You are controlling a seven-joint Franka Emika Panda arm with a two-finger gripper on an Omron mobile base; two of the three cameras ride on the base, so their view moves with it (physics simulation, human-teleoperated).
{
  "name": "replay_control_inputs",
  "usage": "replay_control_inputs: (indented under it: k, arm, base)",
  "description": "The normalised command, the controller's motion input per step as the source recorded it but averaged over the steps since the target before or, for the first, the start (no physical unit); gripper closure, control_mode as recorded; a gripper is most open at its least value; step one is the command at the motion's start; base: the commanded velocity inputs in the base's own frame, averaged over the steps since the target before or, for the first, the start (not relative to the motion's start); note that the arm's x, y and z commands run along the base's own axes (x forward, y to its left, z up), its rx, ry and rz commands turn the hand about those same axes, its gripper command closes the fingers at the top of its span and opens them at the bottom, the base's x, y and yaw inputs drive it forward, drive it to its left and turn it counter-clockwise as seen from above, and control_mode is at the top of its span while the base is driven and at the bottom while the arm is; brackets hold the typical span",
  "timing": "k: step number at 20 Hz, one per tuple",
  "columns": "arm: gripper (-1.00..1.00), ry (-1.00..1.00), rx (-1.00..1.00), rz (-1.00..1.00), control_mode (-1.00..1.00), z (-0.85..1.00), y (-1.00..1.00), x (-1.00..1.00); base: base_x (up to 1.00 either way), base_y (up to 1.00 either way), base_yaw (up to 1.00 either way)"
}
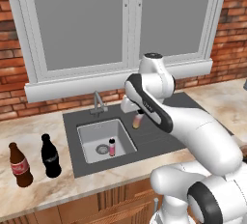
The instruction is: Place the large bottle from the dining counter next to the other large bottle outside the sink, and place the small bottle from the dining counter next to the other small bottle inside the sink.
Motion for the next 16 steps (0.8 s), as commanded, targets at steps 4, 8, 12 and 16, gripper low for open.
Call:
replay_control_inputs:
  k: [4,8,12,16]
  arm:
    - [1.00,0.05,0.00,0.00,-1.00,-0.34,0.48,0.14]
    - [1.00,-0.01,0.00,0.00,-1.00,-0.26,0.46,-0.01]
    - [1.00,-0.03,0.00,0.00,-1.00,0.00,0.37,-0.27]
    - [1.00,0.00,0.00,0.00,-1.00,0.00,0.42,-0.17]
  base:
    - [0.00,0.00,0.00]
    - [0.00,0.00,0.00]
    - [0.00,0.00,0.00]
    - [0.00,0.00,0.00]
